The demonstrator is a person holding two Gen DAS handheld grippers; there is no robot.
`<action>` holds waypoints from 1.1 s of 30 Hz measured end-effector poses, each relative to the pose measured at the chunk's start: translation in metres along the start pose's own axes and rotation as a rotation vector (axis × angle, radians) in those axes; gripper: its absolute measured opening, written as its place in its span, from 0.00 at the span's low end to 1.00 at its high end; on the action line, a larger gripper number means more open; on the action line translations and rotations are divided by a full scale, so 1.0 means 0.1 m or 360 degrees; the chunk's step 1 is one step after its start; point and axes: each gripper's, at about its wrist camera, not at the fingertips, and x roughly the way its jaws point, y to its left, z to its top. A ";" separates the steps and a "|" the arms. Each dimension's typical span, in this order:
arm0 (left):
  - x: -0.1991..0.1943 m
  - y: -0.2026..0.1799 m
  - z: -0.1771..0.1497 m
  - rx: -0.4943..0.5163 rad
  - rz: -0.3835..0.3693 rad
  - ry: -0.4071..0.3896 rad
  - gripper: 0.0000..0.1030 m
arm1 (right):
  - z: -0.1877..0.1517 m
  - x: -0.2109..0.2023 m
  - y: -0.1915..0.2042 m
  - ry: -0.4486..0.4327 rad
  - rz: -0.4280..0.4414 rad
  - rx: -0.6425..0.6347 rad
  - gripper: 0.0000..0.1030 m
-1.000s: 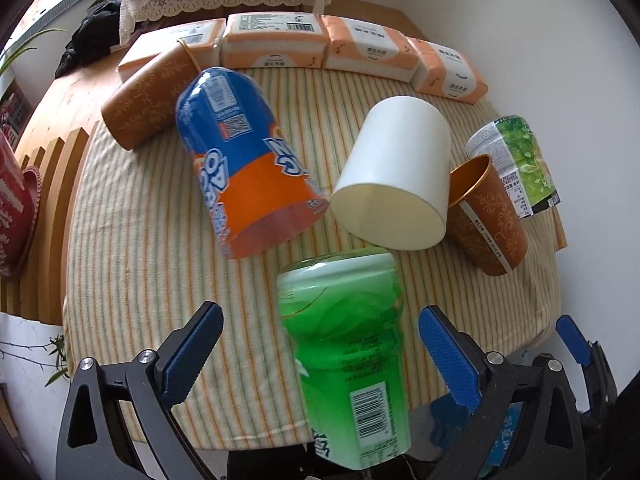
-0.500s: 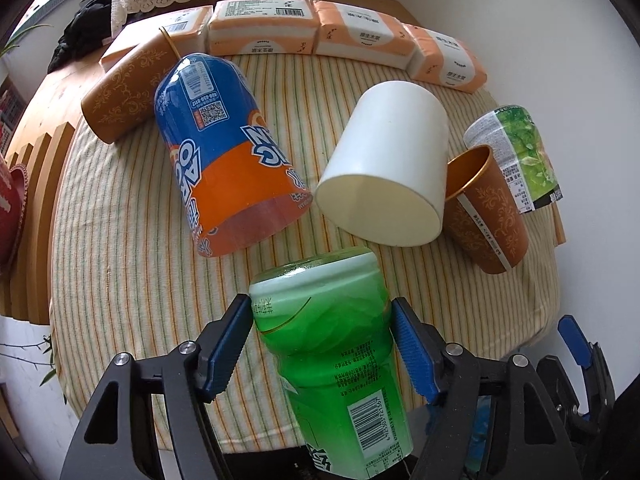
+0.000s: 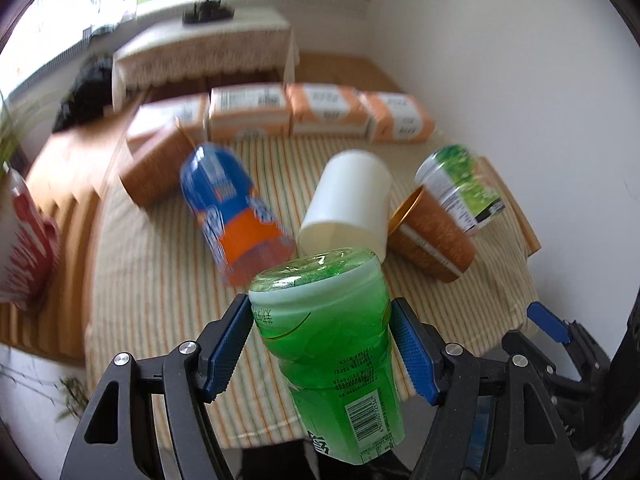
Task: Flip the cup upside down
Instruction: 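Rotate the green bottle with the left tool so its cap points up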
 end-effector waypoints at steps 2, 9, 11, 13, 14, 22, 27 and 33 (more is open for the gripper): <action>-0.10 -0.06 -0.05 0.0077 0.0075 -0.0118 0.71 | 0.00 0.00 0.00 -0.0007 -0.0004 0.0007 0.63; -0.05 -0.09 -0.20 0.0186 0.0245 -0.0402 0.71 | -0.02 0.01 0.01 -0.0011 -0.0002 0.0027 0.63; 0.03 -0.07 -0.19 0.0181 0.0284 -0.0443 0.71 | -0.02 0.01 0.01 -0.0006 -0.0005 0.0027 0.63; 0.07 -0.04 -0.19 0.0150 0.0295 -0.0490 0.71 | -0.03 0.02 0.01 -0.0004 -0.0012 0.0028 0.63; 0.08 -0.03 -0.19 0.0147 0.0294 -0.0509 0.71 | -0.03 0.02 0.00 -0.0003 -0.0015 0.0031 0.63; 0.14 -0.11 -0.38 0.0215 0.0346 -0.0688 0.71 | -0.03 0.01 -0.03 -0.0006 -0.0022 0.0054 0.63; 0.05 -0.10 -0.51 0.0211 0.0330 -0.0726 0.71 | -0.01 0.00 0.00 -0.0014 -0.0020 0.0042 0.63; 0.05 -0.11 -0.62 0.0223 0.0240 -0.0646 0.77 | -0.01 -0.02 0.04 -0.0026 -0.0015 0.0033 0.63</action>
